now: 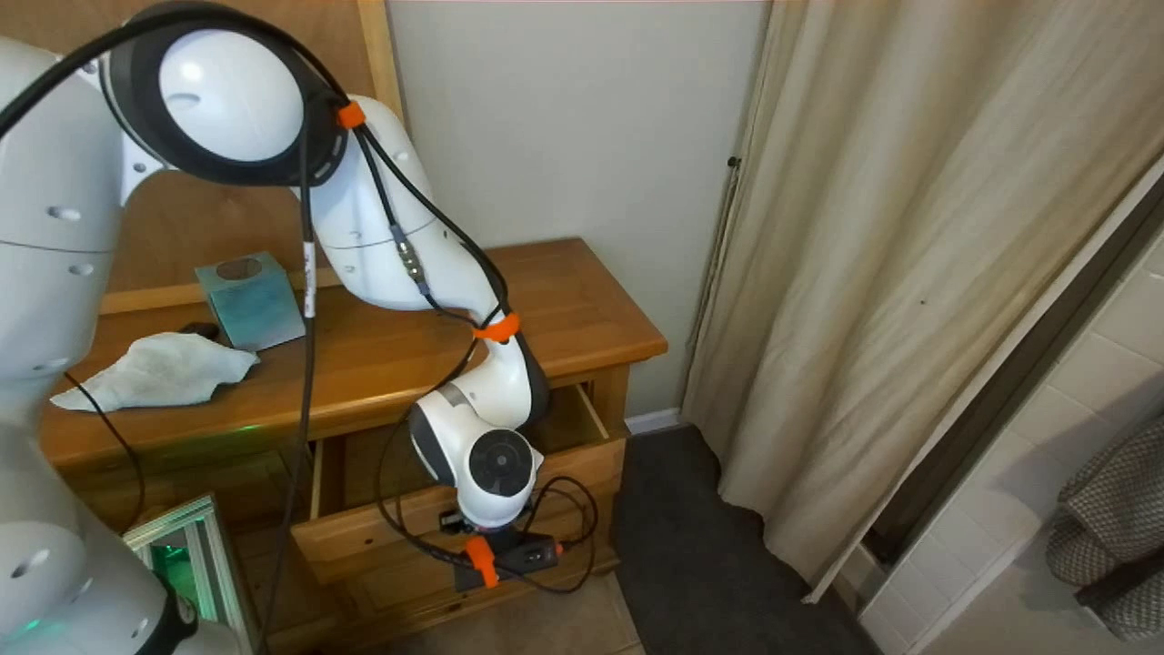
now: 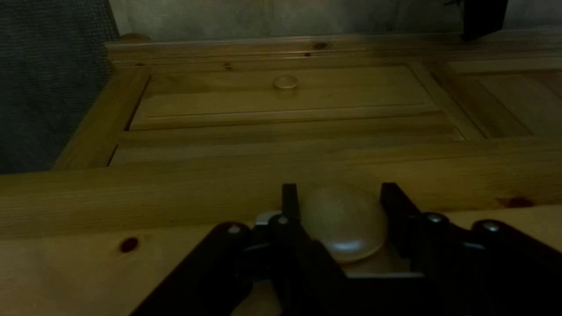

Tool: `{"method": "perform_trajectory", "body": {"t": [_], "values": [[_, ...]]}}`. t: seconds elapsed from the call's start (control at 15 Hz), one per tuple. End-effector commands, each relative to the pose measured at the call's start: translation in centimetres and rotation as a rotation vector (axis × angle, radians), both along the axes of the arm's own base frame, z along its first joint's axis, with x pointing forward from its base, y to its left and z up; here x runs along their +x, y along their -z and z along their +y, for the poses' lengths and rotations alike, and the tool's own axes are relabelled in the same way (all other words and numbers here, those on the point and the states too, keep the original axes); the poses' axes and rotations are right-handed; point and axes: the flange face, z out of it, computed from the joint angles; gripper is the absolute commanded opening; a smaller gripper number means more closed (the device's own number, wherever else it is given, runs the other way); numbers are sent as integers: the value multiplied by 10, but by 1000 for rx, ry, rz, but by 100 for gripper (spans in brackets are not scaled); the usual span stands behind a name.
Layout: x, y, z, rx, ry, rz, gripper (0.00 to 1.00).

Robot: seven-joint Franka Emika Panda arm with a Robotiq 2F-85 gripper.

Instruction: Open the first top drawer

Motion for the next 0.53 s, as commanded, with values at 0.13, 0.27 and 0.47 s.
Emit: {"method": "perform_trajectory", "body": {"t": [0.13, 0.27, 0.47], "values": [[23, -10, -45, -14, 34, -63, 25], [23, -9, -45, -13, 30, -62, 25], [22, -12, -44, -20, 31, -76, 82]]}}
